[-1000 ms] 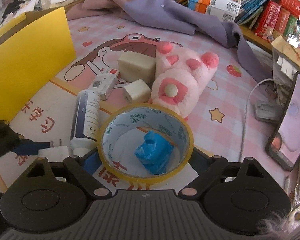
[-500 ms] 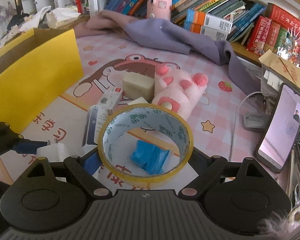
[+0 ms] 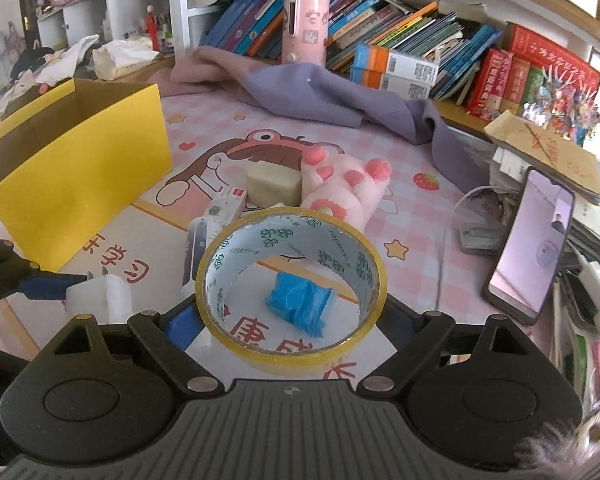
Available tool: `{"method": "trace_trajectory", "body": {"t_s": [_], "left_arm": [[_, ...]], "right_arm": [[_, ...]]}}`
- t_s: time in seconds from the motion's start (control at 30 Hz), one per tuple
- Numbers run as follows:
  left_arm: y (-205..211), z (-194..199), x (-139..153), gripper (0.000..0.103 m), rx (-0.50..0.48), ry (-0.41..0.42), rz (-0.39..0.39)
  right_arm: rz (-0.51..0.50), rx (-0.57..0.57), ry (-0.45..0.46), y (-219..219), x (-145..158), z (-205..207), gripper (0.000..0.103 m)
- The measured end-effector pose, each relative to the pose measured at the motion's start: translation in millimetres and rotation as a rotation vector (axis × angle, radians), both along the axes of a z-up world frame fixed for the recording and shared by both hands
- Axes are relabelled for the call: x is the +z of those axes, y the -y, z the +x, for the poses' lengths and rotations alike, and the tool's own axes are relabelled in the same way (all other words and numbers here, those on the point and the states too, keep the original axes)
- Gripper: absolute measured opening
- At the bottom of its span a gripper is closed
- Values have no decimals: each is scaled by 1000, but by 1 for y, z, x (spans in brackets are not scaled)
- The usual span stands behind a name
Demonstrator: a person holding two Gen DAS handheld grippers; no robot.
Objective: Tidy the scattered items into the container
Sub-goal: 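Lift the charger plug with left tool while right tool lifts the tape roll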
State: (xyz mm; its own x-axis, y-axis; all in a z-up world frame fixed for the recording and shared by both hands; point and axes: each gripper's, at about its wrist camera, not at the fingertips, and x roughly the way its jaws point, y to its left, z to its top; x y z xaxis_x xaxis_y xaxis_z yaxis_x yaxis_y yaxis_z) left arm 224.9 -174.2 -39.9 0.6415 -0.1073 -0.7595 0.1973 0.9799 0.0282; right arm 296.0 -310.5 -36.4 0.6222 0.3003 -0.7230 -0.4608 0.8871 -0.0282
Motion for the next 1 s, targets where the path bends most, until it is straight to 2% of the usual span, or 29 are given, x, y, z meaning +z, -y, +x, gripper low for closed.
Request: {"method": "trace_trajectory", "body": {"t_s": [0.47, 1.0], "left_arm": [[-45, -46, 21, 65, -117, 101, -25], [-136, -136, 34, 65, -132, 159, -33]], "right_arm": [[-17, -137, 86, -28, 23, -62, 90], [-7, -209, 133, -107, 33, -160, 90]]}}
